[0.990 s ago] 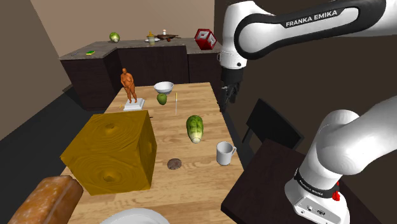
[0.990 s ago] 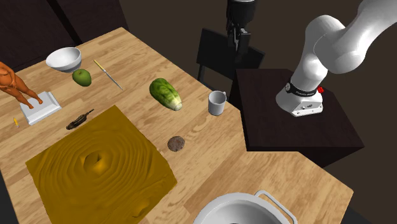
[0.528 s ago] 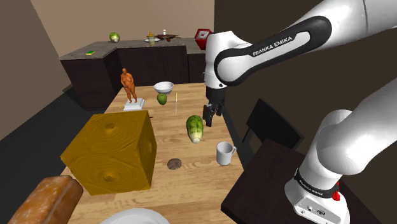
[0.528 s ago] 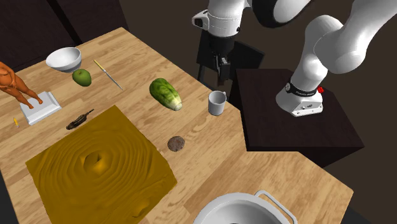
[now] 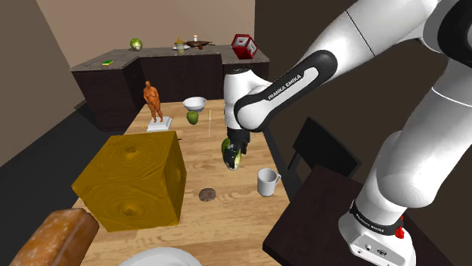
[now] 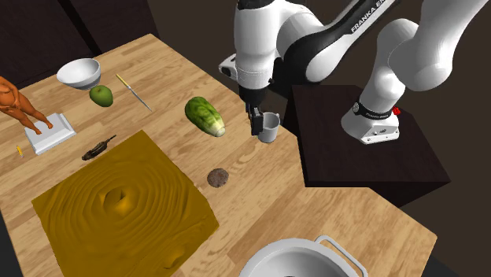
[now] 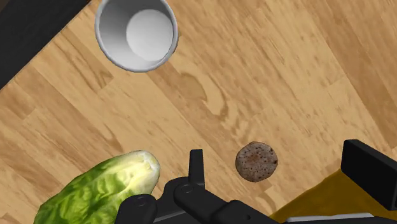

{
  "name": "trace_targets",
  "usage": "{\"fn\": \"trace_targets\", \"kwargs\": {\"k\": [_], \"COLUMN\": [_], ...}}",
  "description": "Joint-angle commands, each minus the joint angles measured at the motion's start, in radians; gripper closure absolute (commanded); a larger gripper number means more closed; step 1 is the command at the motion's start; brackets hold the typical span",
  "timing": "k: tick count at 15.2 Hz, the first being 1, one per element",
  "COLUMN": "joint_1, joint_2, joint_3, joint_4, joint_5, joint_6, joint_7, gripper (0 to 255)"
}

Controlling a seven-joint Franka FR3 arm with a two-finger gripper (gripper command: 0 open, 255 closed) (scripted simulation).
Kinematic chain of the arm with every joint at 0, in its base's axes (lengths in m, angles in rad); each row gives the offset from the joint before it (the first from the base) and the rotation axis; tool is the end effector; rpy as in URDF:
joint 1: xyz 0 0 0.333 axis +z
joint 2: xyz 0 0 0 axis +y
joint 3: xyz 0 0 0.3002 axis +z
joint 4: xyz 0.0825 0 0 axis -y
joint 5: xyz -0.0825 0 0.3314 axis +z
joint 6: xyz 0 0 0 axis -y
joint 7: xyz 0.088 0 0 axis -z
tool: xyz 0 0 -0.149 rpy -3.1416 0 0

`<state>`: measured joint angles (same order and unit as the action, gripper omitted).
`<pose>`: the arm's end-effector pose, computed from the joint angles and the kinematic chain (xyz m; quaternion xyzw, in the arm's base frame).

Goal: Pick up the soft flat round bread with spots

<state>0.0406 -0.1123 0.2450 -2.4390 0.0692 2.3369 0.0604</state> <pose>0.4173 0.1249 0.3237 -0.9961 -0.0879 -0.0017 0.0119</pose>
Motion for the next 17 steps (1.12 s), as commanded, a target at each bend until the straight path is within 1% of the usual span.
{"fn": "trace_targets", "kwargs": {"k": [1, 6, 11, 16, 17], "joint_1": [0.001, 0.023, 0.074, 0.133, 0.136], "joint_2": [0.088, 0.295, 0.498, 0.691, 0.702], "joint_3": [0.012, 0.013, -0.019, -0.06, -0.064], "joint_4": [0.023, 0.117, 0.243, 0.395, 0.399], "joint_5": [-0.031, -0.133, -0.232, -0.295, -0.298], "joint_6": [0.064, 0.17, 0.239, 0.274, 0.283], "joint_7": [0.026, 0.104, 0.176, 0.219, 0.221], "gripper": [0, 0, 0, 0, 0]}}
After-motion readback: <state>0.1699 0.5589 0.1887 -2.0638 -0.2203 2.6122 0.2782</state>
